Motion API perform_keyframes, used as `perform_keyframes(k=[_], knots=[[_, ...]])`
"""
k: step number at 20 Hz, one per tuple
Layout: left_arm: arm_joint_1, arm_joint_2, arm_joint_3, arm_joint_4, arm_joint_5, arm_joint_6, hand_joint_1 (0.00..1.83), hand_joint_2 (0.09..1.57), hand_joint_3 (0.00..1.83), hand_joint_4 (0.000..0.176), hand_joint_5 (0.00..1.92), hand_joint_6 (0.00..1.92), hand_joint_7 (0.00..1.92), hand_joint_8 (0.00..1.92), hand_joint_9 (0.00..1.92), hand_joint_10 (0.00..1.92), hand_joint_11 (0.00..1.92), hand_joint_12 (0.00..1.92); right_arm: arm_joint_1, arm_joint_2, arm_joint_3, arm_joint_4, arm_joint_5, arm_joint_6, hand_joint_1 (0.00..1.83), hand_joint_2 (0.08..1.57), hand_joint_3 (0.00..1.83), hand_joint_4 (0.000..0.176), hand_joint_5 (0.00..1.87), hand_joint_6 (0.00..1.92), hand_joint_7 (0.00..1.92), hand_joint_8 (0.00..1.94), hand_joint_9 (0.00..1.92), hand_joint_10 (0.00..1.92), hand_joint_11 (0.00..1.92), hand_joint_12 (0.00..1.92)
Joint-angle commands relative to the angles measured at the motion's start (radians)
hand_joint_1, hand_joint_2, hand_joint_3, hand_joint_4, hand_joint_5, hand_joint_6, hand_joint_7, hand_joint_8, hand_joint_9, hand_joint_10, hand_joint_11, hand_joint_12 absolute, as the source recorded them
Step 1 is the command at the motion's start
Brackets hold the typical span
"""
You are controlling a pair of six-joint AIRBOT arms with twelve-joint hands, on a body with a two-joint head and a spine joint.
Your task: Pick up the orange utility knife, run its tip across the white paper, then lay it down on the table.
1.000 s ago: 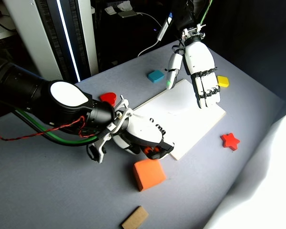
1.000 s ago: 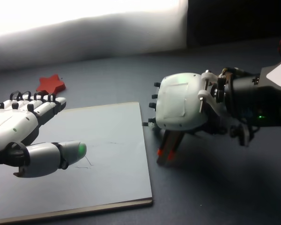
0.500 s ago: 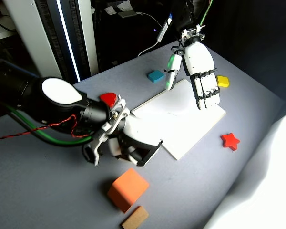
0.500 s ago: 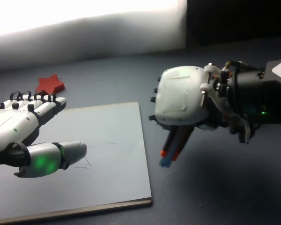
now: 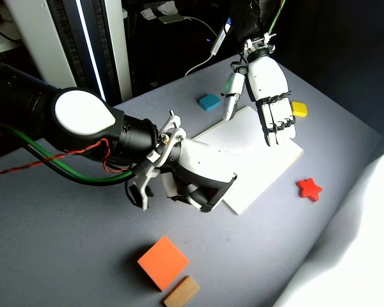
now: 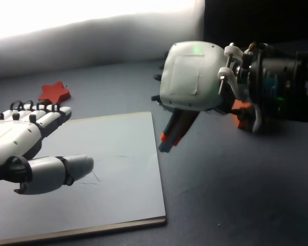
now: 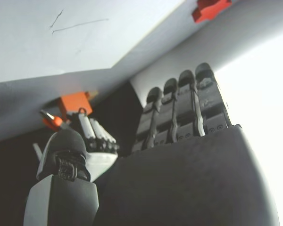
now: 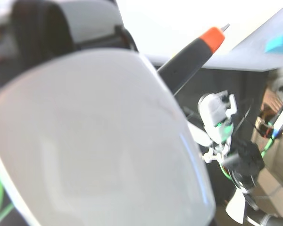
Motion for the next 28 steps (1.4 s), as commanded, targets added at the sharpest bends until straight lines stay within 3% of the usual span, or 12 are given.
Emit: perform_keyframes(k=[1,4,8,11,15,22,28], knots=[[-0.002,0.004,0.008,0.034,-0.089,-0.009,0.00,1.21,0.00,0.000,0.00,0.00,0.00,0.00,0.00,0.00,0.00,0.00,-0.006,-0.001,-0.004,0.099,0.122,-0.099,1.50,1.16,0.26,0.176,1.44,1.92,1.65,1.94,1.77,1.92,1.81,1.92],[0.012,0.004,0.029,0.034,-0.089,-0.025,0.00,1.21,0.00,0.000,0.00,0.00,0.00,0.00,0.00,0.00,0.00,0.00,-0.063,-0.030,0.009,0.479,0.292,-0.551,1.50,1.16,0.25,0.176,1.42,1.92,1.62,1.94,1.74,1.92,1.78,1.92],[0.031,0.004,0.074,0.017,-0.089,-0.037,0.00,1.20,0.00,0.000,0.00,0.00,0.00,0.00,0.00,0.00,0.00,0.00,-0.135,-0.118,0.062,0.574,0.546,-0.793,1.48,1.18,0.24,0.176,1.42,1.92,1.62,1.94,1.74,1.92,1.79,1.92],[0.045,0.003,0.104,-0.002,-0.089,-0.038,0.00,1.20,0.00,0.000,0.00,0.00,0.00,0.00,0.00,0.00,0.00,0.00,-0.163,-0.189,0.092,0.612,0.618,-0.891,1.47,1.19,0.23,0.176,1.40,1.92,1.60,1.94,1.73,1.92,1.79,1.92],[0.058,0.003,0.132,-0.004,-0.095,-0.050,0.00,1.22,0.01,0.000,0.00,0.00,0.00,0.00,0.00,0.00,0.00,0.00,-0.181,-0.252,0.117,0.615,0.638,-0.907,1.50,1.17,0.21,0.176,1.40,1.92,1.60,1.94,1.72,1.92,1.76,1.92],[0.060,0.003,0.141,-0.009,-0.097,-0.053,0.00,1.23,0.01,0.000,0.00,0.00,0.00,0.00,0.00,0.00,0.00,0.00,-0.186,-0.387,0.253,0.615,0.706,-0.912,1.52,1.18,0.19,0.176,1.43,1.92,1.63,1.94,1.74,1.92,1.79,1.92],[0.061,0.000,0.144,-0.011,-0.102,-0.053,0.00,1.22,0.00,0.000,0.00,0.00,0.00,0.00,0.00,0.00,0.00,0.00,-0.216,-0.433,0.271,0.598,0.675,-0.909,1.50,1.20,0.18,0.176,1.39,1.92,1.62,1.94,1.73,1.92,1.78,1.92]])
